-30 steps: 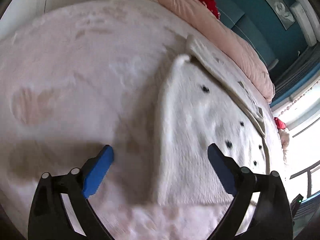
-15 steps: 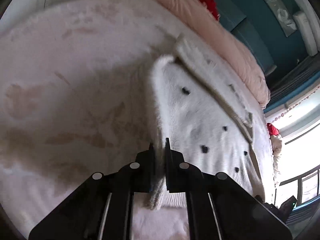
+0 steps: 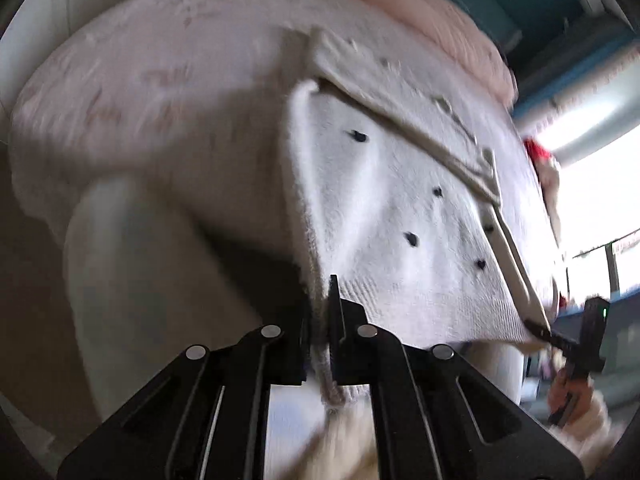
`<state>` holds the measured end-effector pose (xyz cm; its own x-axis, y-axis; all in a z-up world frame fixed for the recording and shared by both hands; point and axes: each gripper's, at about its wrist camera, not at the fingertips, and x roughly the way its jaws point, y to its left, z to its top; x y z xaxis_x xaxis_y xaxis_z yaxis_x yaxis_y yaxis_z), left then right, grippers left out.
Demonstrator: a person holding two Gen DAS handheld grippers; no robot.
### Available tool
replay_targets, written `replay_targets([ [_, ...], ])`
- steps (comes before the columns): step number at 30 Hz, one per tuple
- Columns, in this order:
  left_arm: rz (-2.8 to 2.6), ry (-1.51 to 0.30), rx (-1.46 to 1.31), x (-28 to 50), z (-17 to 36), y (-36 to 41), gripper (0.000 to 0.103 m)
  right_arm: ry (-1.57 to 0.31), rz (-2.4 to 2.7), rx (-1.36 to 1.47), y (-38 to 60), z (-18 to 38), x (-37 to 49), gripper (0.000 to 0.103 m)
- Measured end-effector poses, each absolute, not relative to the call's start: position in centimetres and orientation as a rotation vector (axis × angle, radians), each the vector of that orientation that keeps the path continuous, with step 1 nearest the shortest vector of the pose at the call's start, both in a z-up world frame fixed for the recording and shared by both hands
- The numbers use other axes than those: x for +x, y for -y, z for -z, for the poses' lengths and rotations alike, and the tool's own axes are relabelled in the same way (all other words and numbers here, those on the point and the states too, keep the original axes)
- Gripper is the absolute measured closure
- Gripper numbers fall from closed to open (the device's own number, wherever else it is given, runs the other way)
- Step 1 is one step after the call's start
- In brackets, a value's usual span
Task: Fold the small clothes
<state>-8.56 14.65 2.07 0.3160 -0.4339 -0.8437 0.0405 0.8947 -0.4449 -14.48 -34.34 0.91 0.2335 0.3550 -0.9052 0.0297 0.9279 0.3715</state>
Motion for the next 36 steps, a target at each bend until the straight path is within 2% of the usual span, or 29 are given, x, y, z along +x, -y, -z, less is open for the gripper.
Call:
replay_targets([
  [3, 0.378, -1.238, -0.345, -11.6, -3.7, -14.3, 0.097, -1.313, -0.294, 0.385, 33.8, -2.9, -16.3, 0.094],
  [5, 0.387, -1.204, -0.349, -11.3, -5.6, -14.3, 0.097, -1.212, -0.298, 0.413, 34.6, -5.7, -14.7, 0.094],
  [10, 0.39, -1.004, -0.373, -1.2, -10.3, -13.8, 0.097, -0.926, -0.24, 0.558, 39.4, -9.4, -5.4, 0.094],
  [13, 0.343, -0.936, -0.374, 6.8, -10.0, -12.5, 0.097, -0.846, -0.177, 0.676, 41.8, -6.8, 1.5, 0.092],
  [16, 0.269, -0.933, -0.341, 14.3, -7.0, -10.6, 0.092, -0.87, -0.069, 0.722, 42.9, -1.5, 7.0, 0.084],
  [17, 0.238, -0.943, -0.348, 16.0, -5.7, -10.1, 0.091, -0.907, 0.008, 0.713, 43.0, 0.2, 8.5, 0.077],
  [19, 0.202, -1.011, -0.344, 19.2, -1.9, -9.3, 0.085, -0.928, 0.06, 0.747, 43.6, 1.7, 9.4, 0.076],
  [20, 0.169, -1.03, -0.339, 19.5, -0.9, -9.6, 0.081, -0.918, 0.074, 0.754, 43.8, 1.9, 9.5, 0.071],
  [21, 0.151, -1.04, -0.346, 19.6, -0.1, -9.9, 0.072, -0.868, 0.092, 0.758, 44.4, 1.5, 8.7, 0.064],
  [22, 0.161, -1.033, -0.366, 19.3, 0.2, -10.2, 0.06, -0.841, 0.108, 0.749, 44.5, 1.1, 8.0, 0.046],
  [23, 0.171, -1.022, -0.377, 18.9, 0.1, -10.7, 0.05, -0.806, 0.133, 0.716, 44.5, 0.5, 7.1, 0.034],
  [24, 0.179, -0.993, -0.392, 18.3, -0.1, -11.3, 0.029, -0.79, 0.134, 0.681, 44.3, 0.2, 6.7, 0.033],
  [25, 0.178, -0.963, -0.391, 18.0, -0.2, -11.5, 0.023, -0.794, 0.122, 0.628, 44.0, 0.0, 6.9, 0.032],
  [28, 0.199, -0.958, -0.336, 18.6, 0.1, -11.2, 0.02, -0.864, 0.107, 0.483, 42.6, 0.5, 9.3, 0.03],
  [32, 0.179, -1.016, -0.305, 21.3, 2.3, -9.6, 0.024, -0.941, 0.128, 0.336, 41.1, 2.9, 13.4, 0.026],
  [33, 0.17, -1.045, -0.32, 22.0, 3.0, -9.3, 0.047, -0.97, 0.126, 0.325, 40.9, 3.7, 14.2, 0.03],
  [34, 0.171, -1.069, -0.325, 22.2, 3.4, -9.1, 0.076, -1.013, 0.103, 0.326, 40.6, 4.5, 14.9, 0.069],
  [35, 0.161, -1.101, -0.314, 22.7, 3.9, -8.8, 0.091, -1.055, 0.094, 0.334, 40.4, 4.9, 15.3, 0.096],
  [36, 0.153, -1.123, -0.302, 23.1, 3.8, -8.6, 0.093, -1.017, 0.086, 0.348, 40.1, 3.7, 14.9, 0.096],
])
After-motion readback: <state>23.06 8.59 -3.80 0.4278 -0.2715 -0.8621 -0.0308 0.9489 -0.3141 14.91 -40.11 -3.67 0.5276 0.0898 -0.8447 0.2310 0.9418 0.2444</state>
